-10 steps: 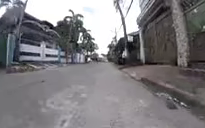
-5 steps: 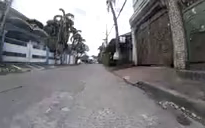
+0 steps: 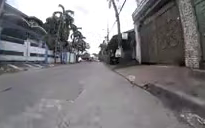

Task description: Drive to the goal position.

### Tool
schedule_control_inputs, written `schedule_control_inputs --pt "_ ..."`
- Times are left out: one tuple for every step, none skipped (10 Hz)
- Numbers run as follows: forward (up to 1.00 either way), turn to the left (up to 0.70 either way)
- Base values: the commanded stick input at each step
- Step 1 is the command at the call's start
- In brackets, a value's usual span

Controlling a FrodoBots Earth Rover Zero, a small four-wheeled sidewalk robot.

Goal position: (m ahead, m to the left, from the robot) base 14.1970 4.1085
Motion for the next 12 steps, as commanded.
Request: schedule_control_inputs --pt "1.00 0.00" --pt "1.00 -0.04" --pt "1.00 0.00" --pt "1.00 -0.03" --pt "1.00 -0.05" --pt "1.00 -0.38" --pt "1.00 -0.38" --pt "1.00 -0.27" --pt "1.00 -0.02" --pt "1.00 -0.01" --pt "1.00 -0.02" --pt "1.00 -0.02"
